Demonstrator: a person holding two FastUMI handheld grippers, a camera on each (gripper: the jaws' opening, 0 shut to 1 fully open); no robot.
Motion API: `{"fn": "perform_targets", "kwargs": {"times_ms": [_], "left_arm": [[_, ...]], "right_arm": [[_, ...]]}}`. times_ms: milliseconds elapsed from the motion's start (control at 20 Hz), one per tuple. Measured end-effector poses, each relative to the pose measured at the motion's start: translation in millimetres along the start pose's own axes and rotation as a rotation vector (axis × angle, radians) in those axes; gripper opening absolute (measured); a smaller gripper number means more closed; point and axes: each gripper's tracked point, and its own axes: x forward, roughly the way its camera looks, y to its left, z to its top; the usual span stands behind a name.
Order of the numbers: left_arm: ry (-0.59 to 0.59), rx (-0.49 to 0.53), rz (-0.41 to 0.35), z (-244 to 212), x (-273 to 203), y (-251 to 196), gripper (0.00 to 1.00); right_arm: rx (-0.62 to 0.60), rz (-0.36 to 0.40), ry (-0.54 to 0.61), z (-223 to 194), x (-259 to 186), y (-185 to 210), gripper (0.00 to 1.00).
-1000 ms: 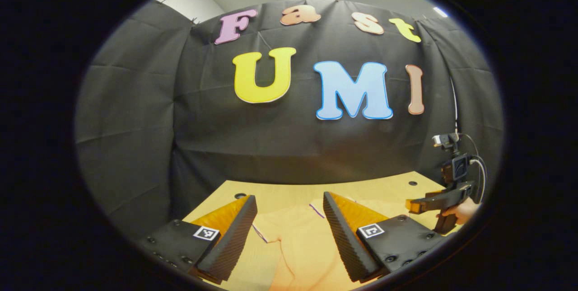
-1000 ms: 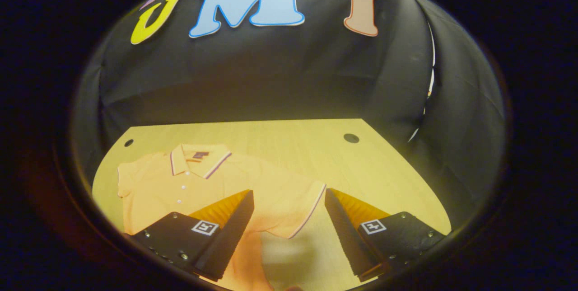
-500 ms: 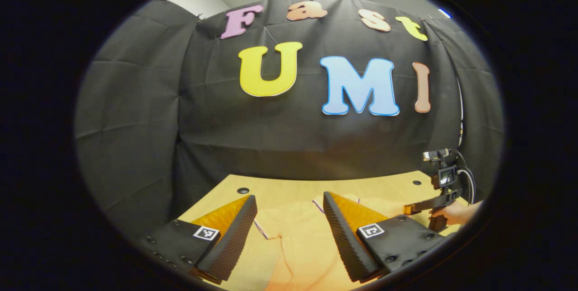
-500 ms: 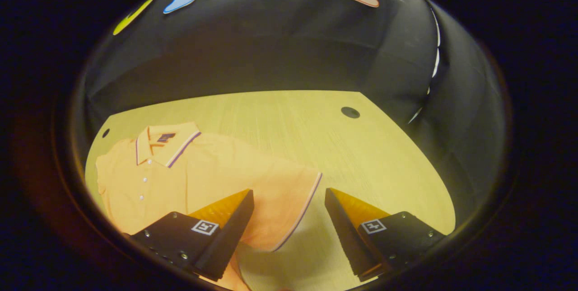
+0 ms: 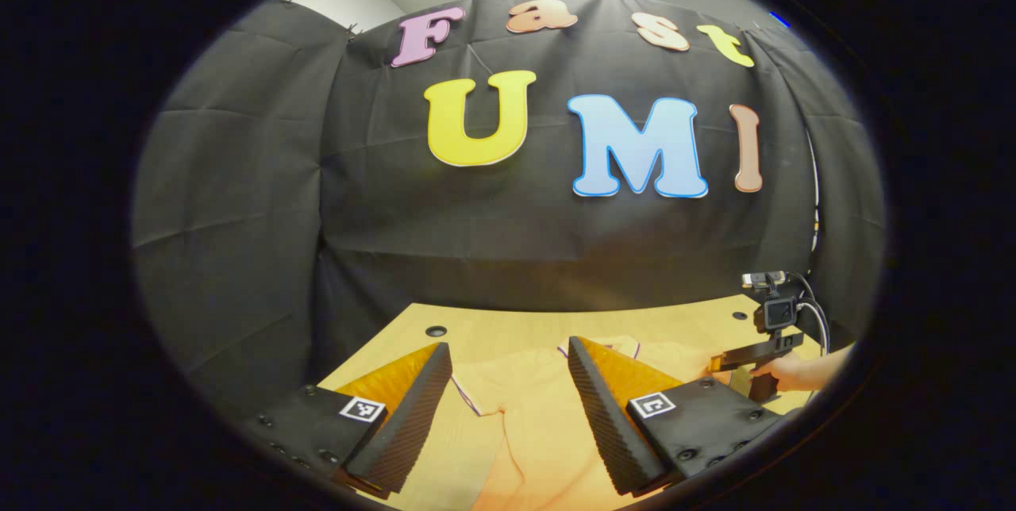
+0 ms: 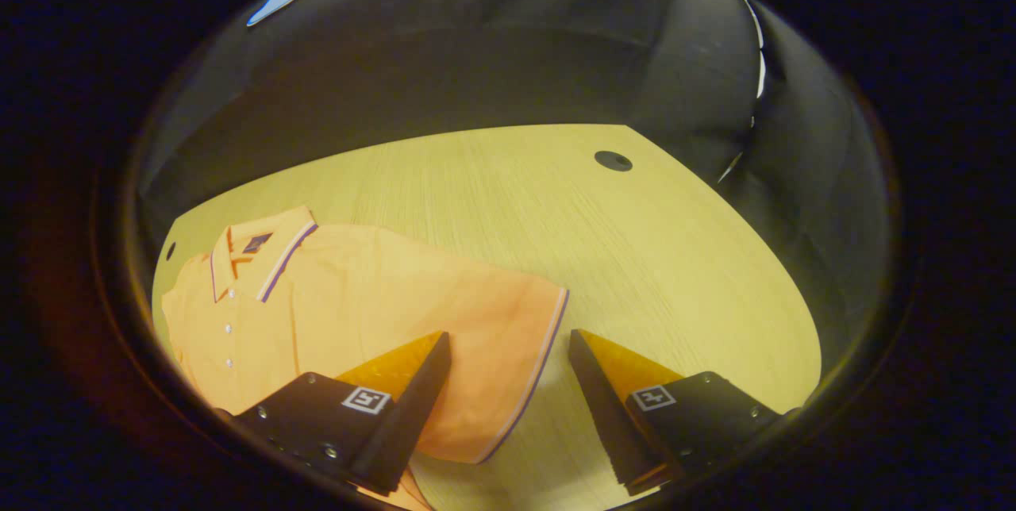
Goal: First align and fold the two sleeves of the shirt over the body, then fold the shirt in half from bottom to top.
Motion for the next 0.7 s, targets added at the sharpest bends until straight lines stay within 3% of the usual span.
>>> {"fn": "perform_targets", "kwargs": {"times_ms": [250, 300, 400, 450, 700], "left_arm": [[-0.001, 0.004, 0.010, 0, -7, 4, 0.96], [-0.001, 0.001, 0.012, 0, -8, 6, 0.96], [-0.001, 0.002, 0.020, 0, -13, 9, 0.96], [0.000, 0.002, 0.023, -1, -14, 10, 0.96], [0.001, -0.002, 0.037, -1, -23, 16, 0.96]], "right_arm": [[0.034, 0.033, -0.001, 1, 0, 9, 0.51], [0.049, 0.033, 0.000, 1, 2, 11, 0.29], [0.066, 0.029, 0.006, 1, 1, 9, 0.27], [0.088, 0.026, 0.004, 3, 2, 11, 0.05], [0.053, 0.035, -0.028, 13, -7, 14, 0.06]]}}
